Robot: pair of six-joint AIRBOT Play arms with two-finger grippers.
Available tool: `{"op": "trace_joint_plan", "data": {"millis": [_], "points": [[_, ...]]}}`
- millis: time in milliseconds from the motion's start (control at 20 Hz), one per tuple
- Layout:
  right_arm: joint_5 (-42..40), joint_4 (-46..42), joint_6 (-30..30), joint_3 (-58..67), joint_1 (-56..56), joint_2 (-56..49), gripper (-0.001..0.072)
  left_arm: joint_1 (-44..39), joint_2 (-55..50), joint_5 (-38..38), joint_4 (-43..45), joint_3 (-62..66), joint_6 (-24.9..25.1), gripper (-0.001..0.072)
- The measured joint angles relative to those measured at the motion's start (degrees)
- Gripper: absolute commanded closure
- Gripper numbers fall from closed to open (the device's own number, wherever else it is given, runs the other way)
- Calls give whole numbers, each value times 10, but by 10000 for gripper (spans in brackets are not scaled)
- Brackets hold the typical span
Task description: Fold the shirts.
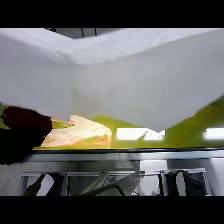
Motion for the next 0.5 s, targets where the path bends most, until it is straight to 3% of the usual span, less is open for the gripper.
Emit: {"op": "trace_joint_plan", "data": {"millis": [200,500], "points": [[58,10,-7,-5,6,-56,695,-66,-34,18,40,-48,7,696],[83,-3,-3,-104,111,-238,694,-261,-202,112,222,-112,21,696]]}}
